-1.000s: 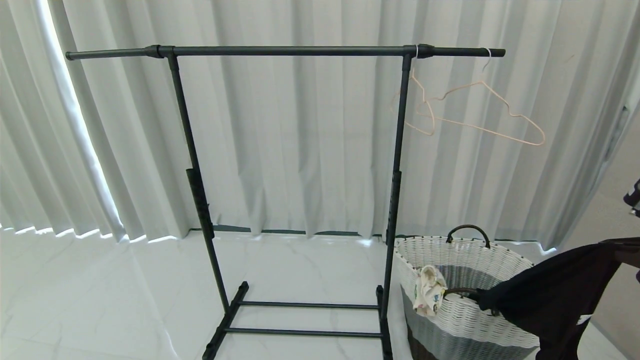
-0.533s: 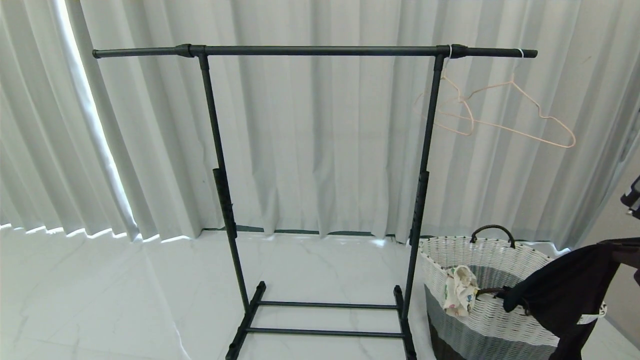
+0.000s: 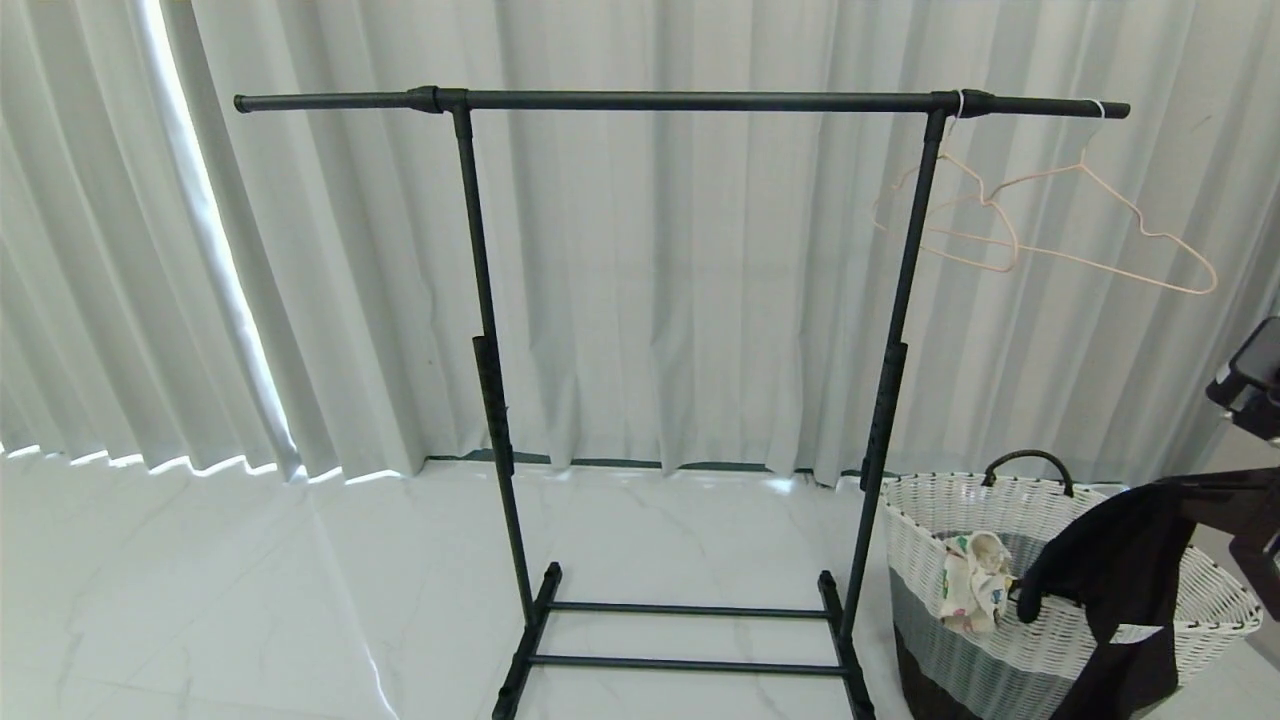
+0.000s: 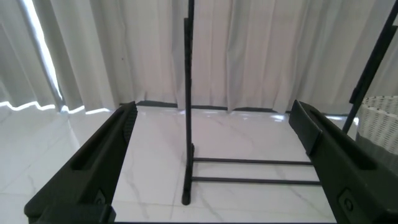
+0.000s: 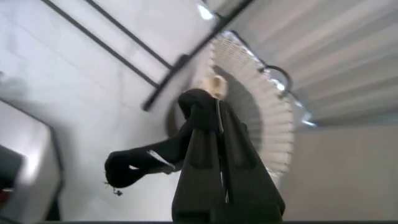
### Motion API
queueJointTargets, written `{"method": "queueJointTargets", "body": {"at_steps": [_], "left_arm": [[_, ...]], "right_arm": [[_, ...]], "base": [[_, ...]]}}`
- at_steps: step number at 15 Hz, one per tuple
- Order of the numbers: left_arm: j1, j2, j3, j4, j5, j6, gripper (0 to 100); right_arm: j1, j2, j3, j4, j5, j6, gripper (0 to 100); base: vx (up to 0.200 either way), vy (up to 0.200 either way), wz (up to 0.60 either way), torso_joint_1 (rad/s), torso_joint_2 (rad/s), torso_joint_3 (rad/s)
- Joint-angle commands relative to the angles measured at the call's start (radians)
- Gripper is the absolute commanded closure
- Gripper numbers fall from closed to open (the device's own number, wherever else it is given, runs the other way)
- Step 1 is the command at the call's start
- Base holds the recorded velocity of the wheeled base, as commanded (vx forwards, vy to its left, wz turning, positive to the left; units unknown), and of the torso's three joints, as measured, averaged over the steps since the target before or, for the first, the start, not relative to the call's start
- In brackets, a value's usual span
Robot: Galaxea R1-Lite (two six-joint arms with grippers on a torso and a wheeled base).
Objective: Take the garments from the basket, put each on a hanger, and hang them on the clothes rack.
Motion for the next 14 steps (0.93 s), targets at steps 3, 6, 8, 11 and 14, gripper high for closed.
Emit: {"method": "queueJointTargets", "body": {"at_steps": [3,6,8,11,14], "left_arm": [[-0.002,0.001,0.0,0.004,-0.006,0.038,0],[-0.004,0.003,0.0,0.004,-0.02,0.07,0],[-0.004,0.001,0.0,0.004,-0.02,0.075,0],[-0.016,0.063,-0.091,-0.004,-0.049,0.076,0],[-0.048,0.5,-0.35,-0.116,-0.051,-0.066,0]], "right_arm": [[0.236,0.227,-0.156,-0.017,0.002,0.273,100],[0.28,0.44,-0.392,-0.016,0.065,0.413,100],[0.277,0.52,-0.475,-0.016,0.091,0.425,100],[0.277,0.617,-0.569,-0.019,0.132,0.468,100],[0.279,0.641,-0.587,-0.065,0.135,0.489,100]], "base": [[0.0,0.0,0.0,0.0,0.0,0.0],[0.0,0.0,0.0,0.0,0.0,0.0],[0.0,0.0,0.0,0.0,0.0,0.0],[0.0,0.0,0.0,0.0,0.0,0.0],[0.0,0.0,0.0,0.0,0.0,0.0]]}}
